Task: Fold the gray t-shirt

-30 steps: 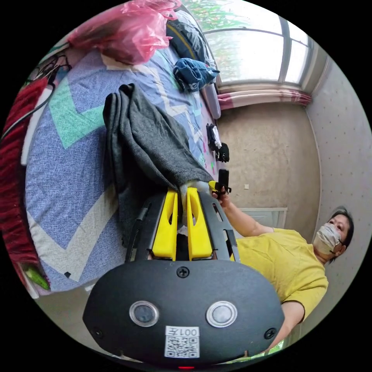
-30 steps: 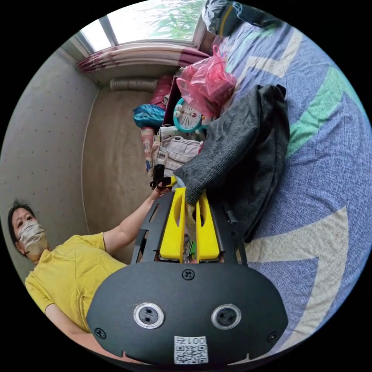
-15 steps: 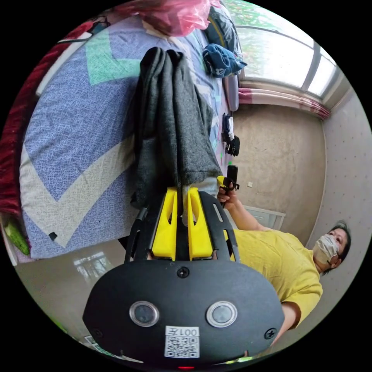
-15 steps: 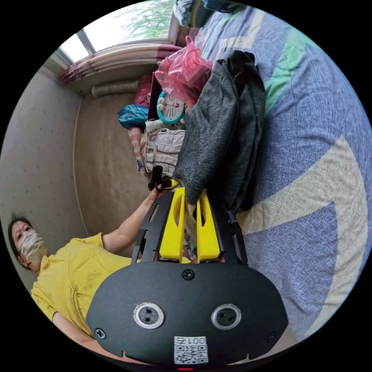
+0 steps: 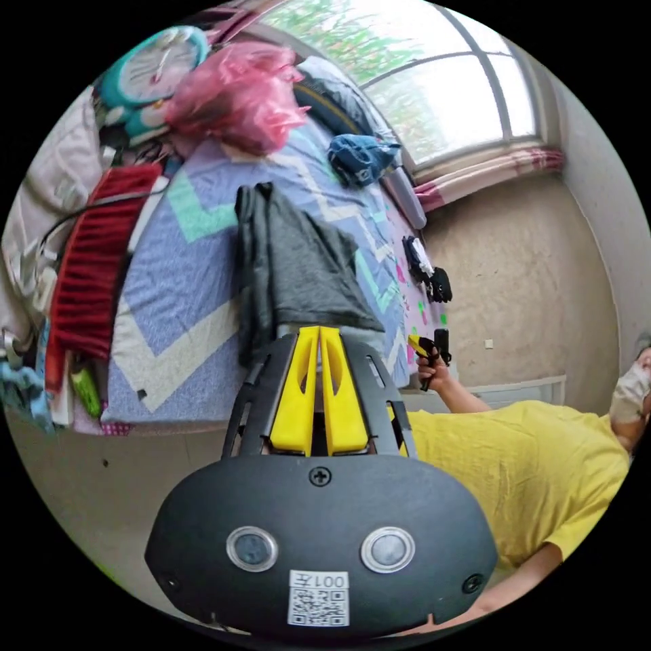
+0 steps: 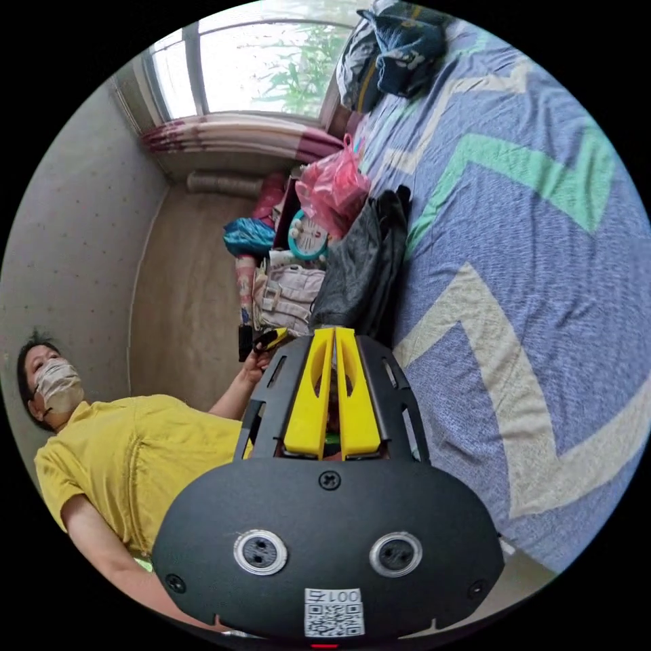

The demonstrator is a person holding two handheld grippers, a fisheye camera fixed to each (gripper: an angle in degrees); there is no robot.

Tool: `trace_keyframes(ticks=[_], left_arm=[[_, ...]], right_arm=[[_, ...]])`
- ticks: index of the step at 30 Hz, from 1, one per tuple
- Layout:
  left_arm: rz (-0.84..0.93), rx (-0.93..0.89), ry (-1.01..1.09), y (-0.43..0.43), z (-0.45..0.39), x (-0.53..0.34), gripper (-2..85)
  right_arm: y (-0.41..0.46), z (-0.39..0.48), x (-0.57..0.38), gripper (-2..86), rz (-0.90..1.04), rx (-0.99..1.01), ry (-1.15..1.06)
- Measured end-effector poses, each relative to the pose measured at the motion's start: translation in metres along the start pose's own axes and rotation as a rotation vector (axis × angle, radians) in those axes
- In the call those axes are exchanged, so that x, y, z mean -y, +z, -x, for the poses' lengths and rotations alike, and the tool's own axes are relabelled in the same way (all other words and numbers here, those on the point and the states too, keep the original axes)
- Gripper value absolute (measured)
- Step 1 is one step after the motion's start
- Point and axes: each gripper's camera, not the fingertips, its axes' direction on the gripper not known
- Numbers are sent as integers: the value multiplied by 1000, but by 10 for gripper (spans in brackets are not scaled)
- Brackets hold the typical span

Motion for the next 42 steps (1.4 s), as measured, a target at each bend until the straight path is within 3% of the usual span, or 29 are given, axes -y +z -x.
trace_keyframes(ticks=[3,10,16,19,23,26,29,37,42], left_arm=[[9,36,143,38,-70,-2,-13],[319,219,585,202,-258,-37,-13],[571,75,803,344,-414,-93,-13],[649,65,873,412,-492,-119,-13],[691,8,833,493,-586,-149,-13],[716,-178,724,557,-663,-170,-12],[760,-293,631,618,-733,-186,-12],[819,-329,584,750,-893,-194,-13],[770,-307,652,813,-973,-176,-13]], right_arm=[[-45,-6,-46,9,-127,-38,29],[-150,-25,-191,5,-438,-82,214],[-232,-13,-314,5,-634,-134,205],[-272,-4,-375,5,-614,-227,178],[-323,13,-454,5,-464,-446,159],[-361,34,-501,5,-391,-617,172],[-398,64,-538,6,-431,-744,159],[-470,118,-574,6,-634,-805,57],[-519,125,-560,7,-597,-809,47]])
